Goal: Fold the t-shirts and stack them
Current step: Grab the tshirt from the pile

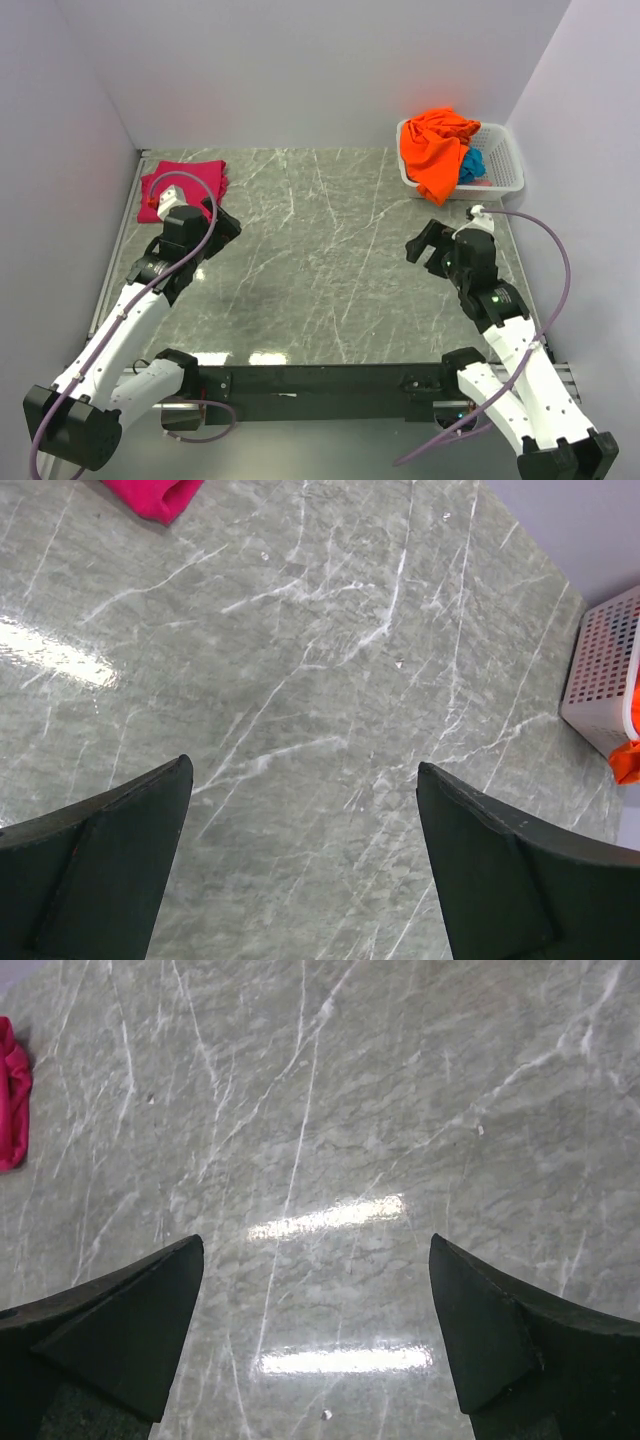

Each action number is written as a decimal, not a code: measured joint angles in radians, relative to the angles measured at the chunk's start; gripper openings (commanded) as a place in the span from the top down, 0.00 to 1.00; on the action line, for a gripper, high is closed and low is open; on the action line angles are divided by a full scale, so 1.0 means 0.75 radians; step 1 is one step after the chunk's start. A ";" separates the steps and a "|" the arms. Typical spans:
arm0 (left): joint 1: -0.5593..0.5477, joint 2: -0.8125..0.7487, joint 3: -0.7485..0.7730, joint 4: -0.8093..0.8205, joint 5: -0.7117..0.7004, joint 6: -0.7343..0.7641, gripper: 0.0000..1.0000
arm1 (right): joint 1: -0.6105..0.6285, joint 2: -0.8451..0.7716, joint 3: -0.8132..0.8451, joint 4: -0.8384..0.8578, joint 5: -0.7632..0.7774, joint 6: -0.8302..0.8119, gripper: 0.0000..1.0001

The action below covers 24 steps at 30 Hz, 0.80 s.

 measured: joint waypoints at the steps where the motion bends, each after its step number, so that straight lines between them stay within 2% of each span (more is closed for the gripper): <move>1: 0.000 0.000 0.000 0.004 0.002 0.001 0.00 | 0.000 0.010 0.001 0.009 -0.004 0.004 0.00; 6: 0.000 0.000 -0.012 0.056 0.015 0.004 0.00 | 0.000 0.116 0.037 0.064 -0.014 0.035 0.00; 9: 0.000 0.004 -0.031 0.083 0.029 0.008 0.01 | 0.000 0.238 0.144 0.068 0.036 0.061 0.00; 15: 0.000 0.047 -0.043 0.126 0.070 0.038 0.01 | -0.032 0.629 0.610 0.056 0.183 0.056 0.00; 24: 0.000 0.056 -0.076 0.162 0.108 0.065 0.01 | -0.234 1.329 1.298 -0.054 0.265 -0.049 0.04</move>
